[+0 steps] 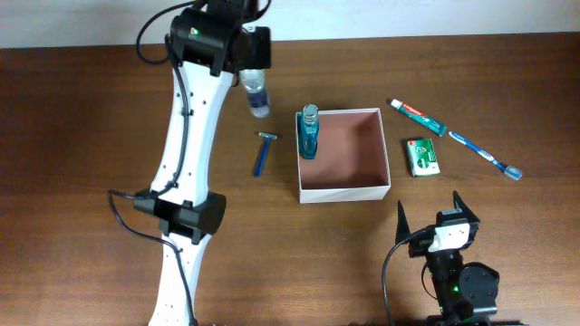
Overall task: Pack container
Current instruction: 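Lift the soap bottle and carry it into the pink box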
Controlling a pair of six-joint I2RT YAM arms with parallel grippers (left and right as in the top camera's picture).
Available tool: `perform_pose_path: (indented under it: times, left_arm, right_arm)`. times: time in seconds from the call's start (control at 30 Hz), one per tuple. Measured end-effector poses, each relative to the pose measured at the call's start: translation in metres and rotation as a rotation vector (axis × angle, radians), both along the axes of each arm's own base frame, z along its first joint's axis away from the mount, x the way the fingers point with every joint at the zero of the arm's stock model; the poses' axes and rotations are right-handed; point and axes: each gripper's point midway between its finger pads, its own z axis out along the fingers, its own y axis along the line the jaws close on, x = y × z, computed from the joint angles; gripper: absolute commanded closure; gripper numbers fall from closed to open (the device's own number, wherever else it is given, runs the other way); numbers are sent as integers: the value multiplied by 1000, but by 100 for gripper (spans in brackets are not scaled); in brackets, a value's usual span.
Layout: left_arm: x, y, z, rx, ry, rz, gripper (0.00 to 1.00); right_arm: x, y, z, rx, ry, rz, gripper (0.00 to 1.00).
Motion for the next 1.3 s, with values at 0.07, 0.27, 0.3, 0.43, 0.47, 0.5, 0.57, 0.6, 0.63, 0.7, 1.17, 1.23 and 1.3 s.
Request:
perform_pose_path:
  times: [0.07, 0.27, 0.3, 0.43, 0.47, 0.5, 0.57, 0.6, 0.63, 0.7, 1.17, 1.23, 1.3]
  left_arm:
    - [-1, -4, 9, -13, -27, -8, 72]
    - [5, -9, 29, -46, -103, -15, 72]
    - [6, -11, 30, -50, -111, -19, 72]
    - [7, -28, 37, -69, -144, -48, 72]
    - [6, -35, 39, -76, -154, -62, 72]
    - [5, -42, 40, -82, -160, -75, 72]
    - [1, -54, 42, -91, -167, -97, 72]
    - [-1, -61, 43, -98, -169, -109, 72]
    - [-3, -67, 43, -104, -172, -119, 72]
    - [-8, -80, 45, -113, -175, -138, 72]
    - [-26, -134, 58, -158, -228, -235, 71]
    - [-27, -138, 60, -164, -239, -242, 71]
    - [-28, -143, 62, -169, -246, -250, 71]
  right_arm:
    - [0, 0, 0, 1, 0, 0, 1]
    - [0, 0, 0, 0, 0, 0, 1]
    - [0, 0, 0, 0, 0, 0, 1]
    - [0, 0, 0, 0, 0, 0, 1]
    - [0, 0, 0, 0, 0, 0, 2]
    - [0, 0, 0, 1, 0, 0, 1]
    - [0, 0, 0, 0, 0, 0, 1]
    - [0, 0, 0, 0, 0, 0, 1]
    - [0, 0, 0, 0, 0, 0, 1]
    - [0, 0, 0, 0, 0, 0, 1]
    - [0, 0, 0, 0, 0, 0, 1]
    - [0, 0, 0, 0, 0, 0, 1]
    - [0, 0, 0, 0, 0, 0, 1]
